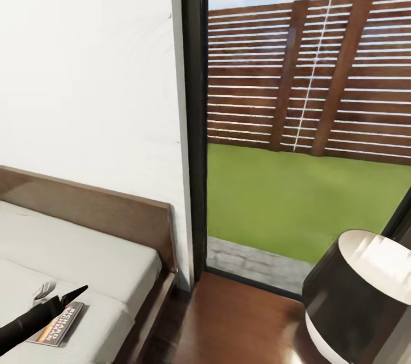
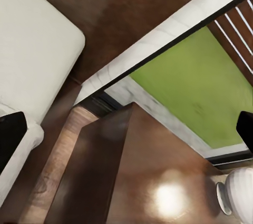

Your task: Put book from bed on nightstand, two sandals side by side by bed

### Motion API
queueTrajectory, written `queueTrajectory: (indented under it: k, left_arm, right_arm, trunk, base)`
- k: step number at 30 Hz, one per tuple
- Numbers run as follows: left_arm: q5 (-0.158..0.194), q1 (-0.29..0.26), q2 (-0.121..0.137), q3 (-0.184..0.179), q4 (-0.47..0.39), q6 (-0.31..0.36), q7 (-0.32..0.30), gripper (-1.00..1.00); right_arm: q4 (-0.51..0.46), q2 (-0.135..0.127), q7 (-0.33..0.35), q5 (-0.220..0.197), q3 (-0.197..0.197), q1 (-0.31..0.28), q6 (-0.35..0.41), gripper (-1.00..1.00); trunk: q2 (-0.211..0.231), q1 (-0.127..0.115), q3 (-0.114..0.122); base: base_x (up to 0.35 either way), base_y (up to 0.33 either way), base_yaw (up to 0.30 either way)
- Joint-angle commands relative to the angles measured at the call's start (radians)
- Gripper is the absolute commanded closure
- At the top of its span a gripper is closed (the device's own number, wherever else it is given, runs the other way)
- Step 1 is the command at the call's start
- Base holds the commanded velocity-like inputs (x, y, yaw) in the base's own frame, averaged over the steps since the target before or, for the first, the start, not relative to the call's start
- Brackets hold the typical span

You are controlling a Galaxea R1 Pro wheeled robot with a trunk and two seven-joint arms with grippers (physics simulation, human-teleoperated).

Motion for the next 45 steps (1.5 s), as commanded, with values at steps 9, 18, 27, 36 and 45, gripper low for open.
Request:
queueTrajectory:
  k: [9,18,27,36,45]
  left_arm:
    - [0.004,-0.001,0.0,0.002,0.001,0.01,-0.003,-1.0]
    - [0.004,-0.001,0.0,0.002,0.001,0.01,-0.004,-1.0]
    - [0.004,-0.001,0.0,0.002,0.001,0.01,-0.004,-1.0]
    - [0.004,-0.001,-0.001,0.002,0.001,0.01,-0.004,-1.0]
    - [0.004,-0.001,-0.001,0.002,0.001,0.01,-0.004,-1.0]
  right_arm:
    - [0.003,0.0,0.005,-0.004,-0.005,-0.001,-0.001,-1.0]
    - [0.004,0.0,0.005,-0.004,-0.005,-0.001,-0.001,-1.0]
    - [0.003,0.0,0.008,-0.004,-0.005,-0.001,-0.001,-1.0]
    - [0.003,0.0,0.008,-0.004,-0.005,-0.001,-0.001,-1.0]
    - [0.004,0.0,0.008,-0.003,-0.005,-0.002,-0.001,-1.0]
  trunk:
    - [-0.001,0.0,-0.001]
    - [-0.001,0.0,-0.001]
    - [-0.001,0.0,-0.001]
    - [-0.001,0.0,-0.001]
    - [-0.001,0.0,-0.001]
  base:
    - [0.0,0.0,0.054]
    - [0.0,0.0,0.22]
    - [0.0,0.0,0.076]
    - [0.0,0.0,0.001]
    - [0.0,0.0,0.0]
